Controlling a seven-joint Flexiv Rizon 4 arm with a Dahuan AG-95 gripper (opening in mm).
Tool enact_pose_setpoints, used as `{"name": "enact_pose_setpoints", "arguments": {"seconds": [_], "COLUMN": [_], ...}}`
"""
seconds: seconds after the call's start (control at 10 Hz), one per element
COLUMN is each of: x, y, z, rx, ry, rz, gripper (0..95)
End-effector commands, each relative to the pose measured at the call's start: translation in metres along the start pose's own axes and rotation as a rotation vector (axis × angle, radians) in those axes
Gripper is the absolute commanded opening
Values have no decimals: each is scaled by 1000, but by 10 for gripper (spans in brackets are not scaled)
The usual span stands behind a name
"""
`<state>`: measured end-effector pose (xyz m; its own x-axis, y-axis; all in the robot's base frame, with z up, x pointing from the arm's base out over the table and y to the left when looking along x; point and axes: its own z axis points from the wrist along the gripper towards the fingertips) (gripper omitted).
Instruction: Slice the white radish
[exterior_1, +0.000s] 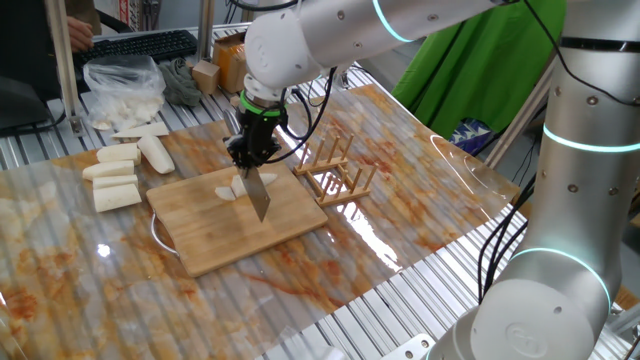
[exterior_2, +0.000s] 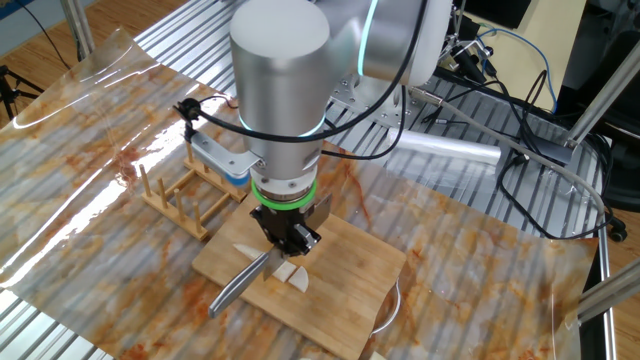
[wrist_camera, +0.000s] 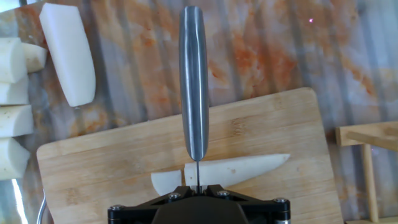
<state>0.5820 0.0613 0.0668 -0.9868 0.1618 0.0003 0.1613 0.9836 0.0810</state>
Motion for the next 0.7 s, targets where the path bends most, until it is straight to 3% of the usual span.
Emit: {"name": "enact_pose_setpoints", "arguments": {"seconds": [0.1, 0.7], "x": [-1, -2], "y": [0, 4], "z": [1, -2], "rx": [-1, 0], "ry": [-1, 3], "rz": [2, 7], "gripper": [0, 0]}}
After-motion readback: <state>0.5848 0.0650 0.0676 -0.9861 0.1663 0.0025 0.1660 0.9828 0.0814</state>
